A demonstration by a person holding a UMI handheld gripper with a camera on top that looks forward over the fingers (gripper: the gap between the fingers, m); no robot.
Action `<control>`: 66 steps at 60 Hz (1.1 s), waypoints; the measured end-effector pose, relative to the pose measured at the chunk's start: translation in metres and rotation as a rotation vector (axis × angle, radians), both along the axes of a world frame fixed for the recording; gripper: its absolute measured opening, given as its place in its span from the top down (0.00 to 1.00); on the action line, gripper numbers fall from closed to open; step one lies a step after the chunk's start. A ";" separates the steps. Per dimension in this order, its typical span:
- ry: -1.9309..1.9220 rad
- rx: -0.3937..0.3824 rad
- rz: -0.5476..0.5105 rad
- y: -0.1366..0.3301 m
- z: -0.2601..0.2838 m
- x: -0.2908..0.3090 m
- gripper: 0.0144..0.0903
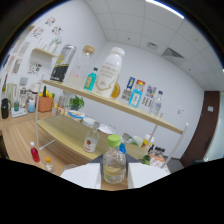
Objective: Make me a cup of Vodka Sunrise.
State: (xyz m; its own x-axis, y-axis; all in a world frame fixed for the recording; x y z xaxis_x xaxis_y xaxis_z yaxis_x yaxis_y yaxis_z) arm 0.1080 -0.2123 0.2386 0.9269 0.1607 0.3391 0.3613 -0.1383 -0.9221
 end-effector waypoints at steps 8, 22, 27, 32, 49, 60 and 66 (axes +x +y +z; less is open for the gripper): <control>0.142 -0.097 -0.031 0.005 -0.060 0.019 0.73; 0.284 -0.234 -0.074 0.017 -0.145 0.039 0.73; 0.293 -0.275 -0.082 0.018 -0.167 0.041 0.73; 0.309 -0.308 -0.089 0.020 -0.186 0.043 0.73; 0.322 -0.367 -0.115 0.018 -0.209 0.048 0.72; 0.320 -0.363 -0.128 0.014 -0.210 0.049 0.71; 0.325 -0.384 -0.135 0.010 -0.214 0.049 0.69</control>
